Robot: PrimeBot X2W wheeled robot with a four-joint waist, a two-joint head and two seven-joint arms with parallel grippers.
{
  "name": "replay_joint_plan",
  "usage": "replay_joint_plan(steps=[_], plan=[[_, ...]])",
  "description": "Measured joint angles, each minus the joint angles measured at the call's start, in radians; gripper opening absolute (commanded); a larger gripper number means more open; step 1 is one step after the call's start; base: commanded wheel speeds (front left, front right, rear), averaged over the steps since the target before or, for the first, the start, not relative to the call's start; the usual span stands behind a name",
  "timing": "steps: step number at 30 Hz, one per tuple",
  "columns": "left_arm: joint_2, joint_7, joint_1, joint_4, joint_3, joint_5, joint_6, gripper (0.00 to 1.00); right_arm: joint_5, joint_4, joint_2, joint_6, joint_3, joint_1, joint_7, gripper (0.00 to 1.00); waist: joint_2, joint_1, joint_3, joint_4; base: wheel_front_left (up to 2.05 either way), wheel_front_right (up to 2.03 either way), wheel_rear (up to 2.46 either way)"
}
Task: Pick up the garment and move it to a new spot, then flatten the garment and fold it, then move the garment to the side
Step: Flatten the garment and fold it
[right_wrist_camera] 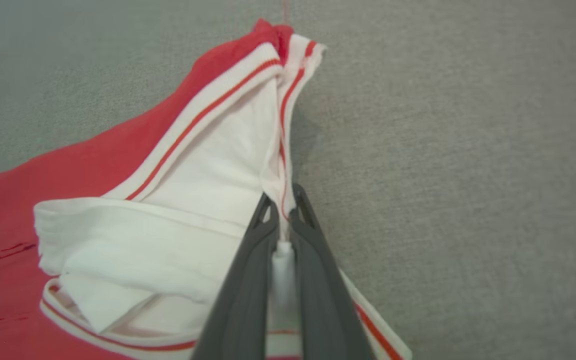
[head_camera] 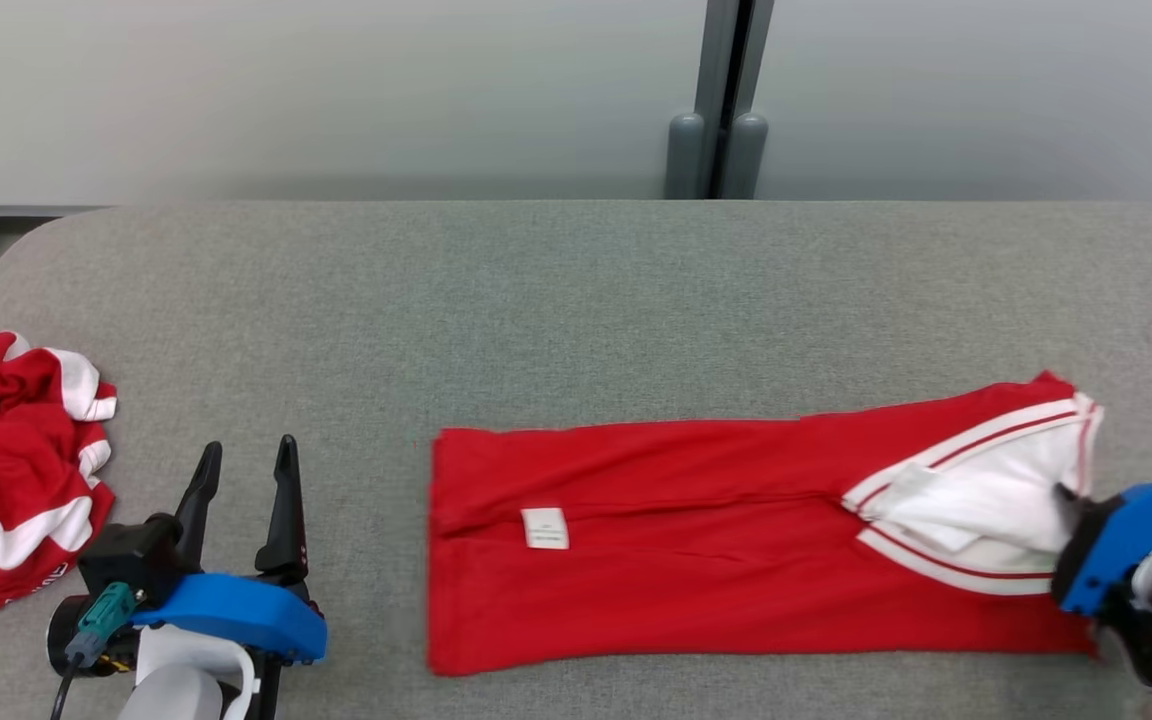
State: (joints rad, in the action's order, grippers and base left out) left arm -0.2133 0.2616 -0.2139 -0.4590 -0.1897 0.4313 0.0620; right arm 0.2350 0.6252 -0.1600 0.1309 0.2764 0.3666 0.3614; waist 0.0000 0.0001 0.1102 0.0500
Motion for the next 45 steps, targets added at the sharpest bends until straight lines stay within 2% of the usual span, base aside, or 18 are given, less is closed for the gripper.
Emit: replay_joint_plan(steps=[7,11,14,21,26,32,43,45], plan=[[0.000,0.000,0.036,0.019,0.020,0.000,-0.002,1.00,-0.010,-0.155,-0.091,0.000,0.066,-0.076,0.011,0.00,0.0000,0.0000,-0.021,-0.033,0.00,0.00,0.00],[0.001,0.000,0.048,0.021,0.017,-0.002,0.000,1.00,-0.069,-0.273,-0.105,0.000,0.105,-0.125,0.053,0.00,0.0000,0.0000,-0.031,-0.040,0.00,0.00,0.00],[0.001,0.000,0.048,0.020,0.015,-0.003,0.001,1.00,-0.076,-0.357,-0.087,0.000,0.108,-0.151,0.081,0.00,0.0000,0.0000,-0.038,-0.040,0.00,0.00,0.00],[-0.001,0.000,0.047,0.013,0.009,-0.008,0.009,1.00,-0.056,-0.509,-0.030,0.000,-0.009,-0.192,0.165,0.00,0.0000,0.0000,-0.046,-0.031,0.00,0.00,0.00],[0.000,0.000,0.042,0.013,0.003,-0.008,0.009,1.00,-0.020,-0.567,0.025,0.000,-0.173,-0.195,0.197,0.00,0.0000,0.0000,-0.039,-0.022,0.00,0.00,0.00],[0.001,0.000,0.024,0.009,-0.007,-0.008,0.013,1.00,0.017,-0.537,0.065,0.000,-0.375,-0.167,0.178,0.00,0.0000,0.0000,-0.028,-0.011,0.00,0.00,0.00],[0.005,0.000,0.006,-0.007,-0.022,-0.008,0.020,1.00,0.064,-0.292,0.106,0.000,-0.596,-0.032,0.078,0.00,0.0000,0.0000,-0.018,0.017,0.00,0.00,0.00],[0.004,0.000,0.002,-0.012,-0.024,-0.008,0.021,1.00,0.114,-0.251,0.107,0.000,-0.642,-0.008,0.064,0.00,0.0000,0.0000,-0.016,0.020,0.00,0.00,0.00]])
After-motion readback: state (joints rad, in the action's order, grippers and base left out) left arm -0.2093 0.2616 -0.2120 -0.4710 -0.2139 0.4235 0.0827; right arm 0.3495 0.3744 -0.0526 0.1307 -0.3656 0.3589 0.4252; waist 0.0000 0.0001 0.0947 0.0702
